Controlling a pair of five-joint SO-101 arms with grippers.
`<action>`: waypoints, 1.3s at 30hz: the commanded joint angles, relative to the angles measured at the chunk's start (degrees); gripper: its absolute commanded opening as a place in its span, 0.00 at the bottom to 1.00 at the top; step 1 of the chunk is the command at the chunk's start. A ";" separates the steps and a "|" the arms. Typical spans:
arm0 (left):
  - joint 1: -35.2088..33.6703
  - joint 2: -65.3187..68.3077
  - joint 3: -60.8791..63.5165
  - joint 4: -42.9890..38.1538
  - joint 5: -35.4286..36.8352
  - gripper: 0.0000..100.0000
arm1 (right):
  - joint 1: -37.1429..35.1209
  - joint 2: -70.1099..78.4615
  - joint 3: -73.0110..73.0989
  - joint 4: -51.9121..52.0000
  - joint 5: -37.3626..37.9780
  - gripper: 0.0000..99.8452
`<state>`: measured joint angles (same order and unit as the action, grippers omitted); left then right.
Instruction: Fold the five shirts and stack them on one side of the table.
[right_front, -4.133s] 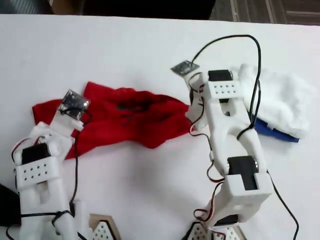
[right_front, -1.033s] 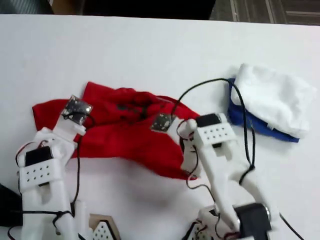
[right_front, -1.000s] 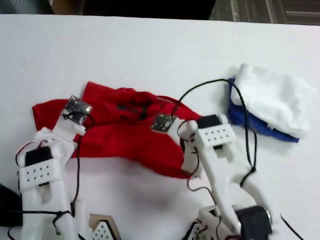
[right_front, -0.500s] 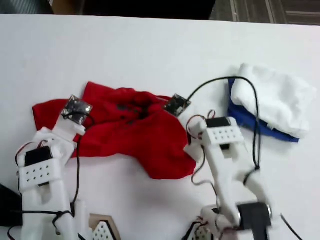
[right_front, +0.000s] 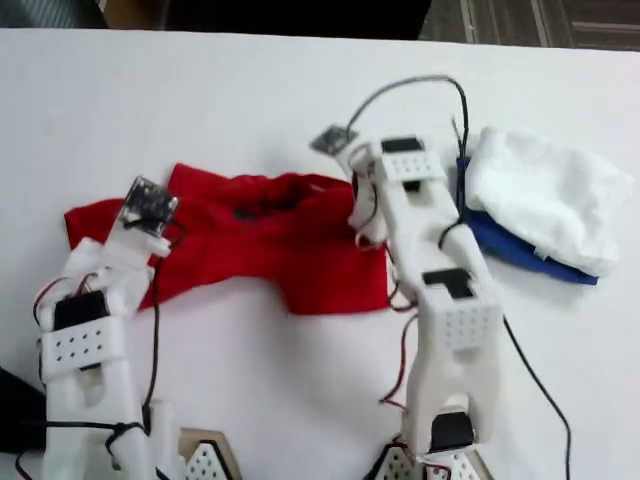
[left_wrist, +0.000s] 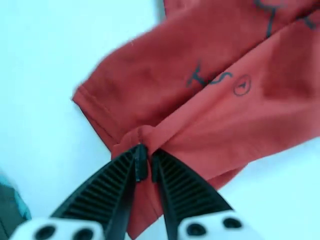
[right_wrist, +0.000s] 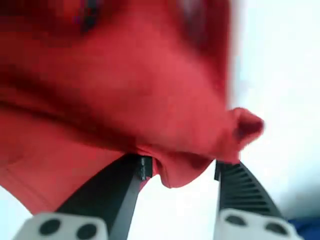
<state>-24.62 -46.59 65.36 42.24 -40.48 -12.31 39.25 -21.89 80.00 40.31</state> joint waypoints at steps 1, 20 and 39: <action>1.93 -0.70 -3.82 -4.22 0.70 0.03 | 0.75 8.75 -24.09 5.05 -2.46 0.21; 2.81 -0.79 -3.12 -5.27 0.62 0.03 | 0.31 -0.13 -29.63 18.42 -13.10 0.21; 2.81 -0.79 -2.07 -5.01 0.70 0.03 | -2.86 -21.58 22.07 3.21 -31.30 0.21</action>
<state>-22.24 -46.59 65.36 37.41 -40.48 -14.95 22.29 -5.01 88.18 11.91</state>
